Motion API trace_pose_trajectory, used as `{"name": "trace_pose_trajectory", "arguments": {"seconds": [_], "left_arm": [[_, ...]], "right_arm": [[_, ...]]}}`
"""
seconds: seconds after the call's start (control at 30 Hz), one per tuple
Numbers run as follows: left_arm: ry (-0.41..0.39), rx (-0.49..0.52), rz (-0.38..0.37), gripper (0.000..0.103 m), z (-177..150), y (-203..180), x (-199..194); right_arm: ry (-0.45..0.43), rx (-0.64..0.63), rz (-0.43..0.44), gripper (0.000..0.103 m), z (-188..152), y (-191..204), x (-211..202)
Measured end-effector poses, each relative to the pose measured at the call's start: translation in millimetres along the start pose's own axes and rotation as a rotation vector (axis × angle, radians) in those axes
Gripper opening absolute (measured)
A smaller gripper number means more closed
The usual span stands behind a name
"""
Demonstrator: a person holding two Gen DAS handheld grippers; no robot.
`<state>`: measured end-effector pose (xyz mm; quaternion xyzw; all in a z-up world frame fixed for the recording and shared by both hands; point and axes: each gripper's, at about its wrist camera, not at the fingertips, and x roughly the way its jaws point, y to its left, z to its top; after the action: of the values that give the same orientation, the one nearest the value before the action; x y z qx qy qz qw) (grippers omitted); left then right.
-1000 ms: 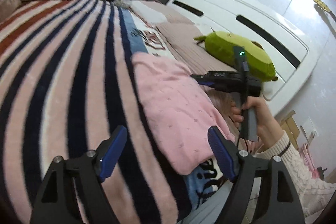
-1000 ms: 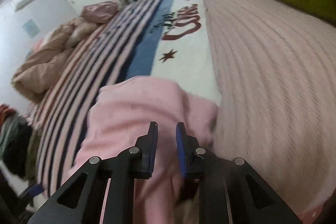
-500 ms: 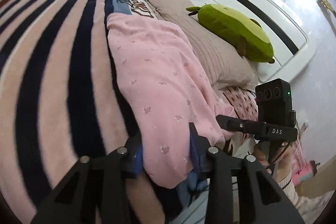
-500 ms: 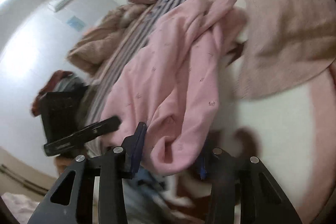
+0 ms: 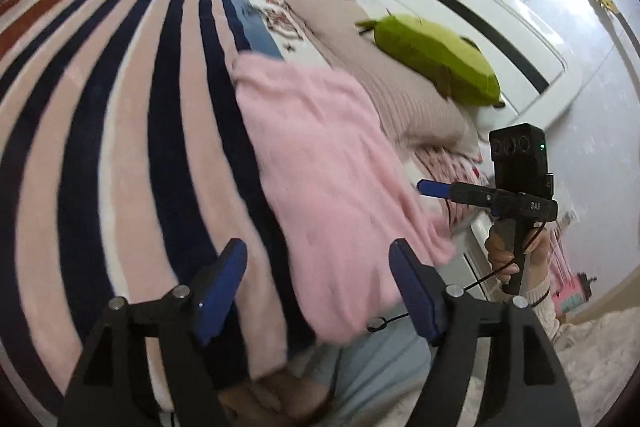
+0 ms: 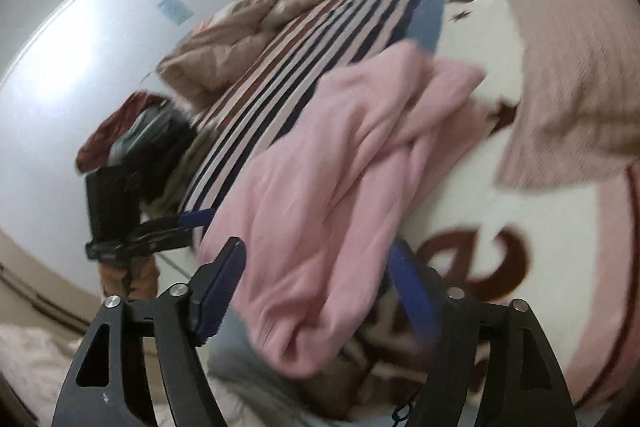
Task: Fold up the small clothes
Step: 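Grasp the folded shirt with both grippers and lift it off the bed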
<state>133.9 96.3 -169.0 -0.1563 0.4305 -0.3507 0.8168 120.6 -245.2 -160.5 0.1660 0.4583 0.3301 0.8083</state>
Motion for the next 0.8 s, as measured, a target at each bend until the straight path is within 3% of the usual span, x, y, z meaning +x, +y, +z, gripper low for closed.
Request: {"name": "trace_pose_trajectory", "arguments": {"seconds": [0.1,0.27,0.3,0.33,0.37,0.4,0.43,0.53,0.8], "left_arm": [[0.01,-0.009,-0.027,0.07,28,4,17],[0.087,-0.051,-0.035,0.07,60,21,63],[0.104,-0.052,-0.041,0.062,64,24,73],[0.13,-0.054,-0.051,0.045,67,28,86],[0.154,-0.072,-0.049,0.036,69,32,95],[0.17,-0.092,-0.042,0.02,70,35,101],[0.171,-0.1,-0.035,0.014,72,35,103],[0.139,-0.031,0.003,0.011,80,18,89],[-0.032,0.127,0.101,0.011,126,-36,-14]], "right_arm": [[0.042,0.07,0.024,0.082,24,-18,14],[0.196,0.134,0.087,0.082,43,-37,63],[0.208,0.132,0.086,0.081,45,-39,71],[0.205,0.138,0.095,0.076,47,-41,77],[0.194,0.147,0.116,0.069,48,-42,82],[0.19,0.151,0.123,0.051,50,-42,85],[0.184,0.154,0.116,0.039,51,-41,87],[0.142,0.12,0.091,0.023,58,-29,85],[-0.021,-0.041,0.139,0.019,105,56,47]]}}
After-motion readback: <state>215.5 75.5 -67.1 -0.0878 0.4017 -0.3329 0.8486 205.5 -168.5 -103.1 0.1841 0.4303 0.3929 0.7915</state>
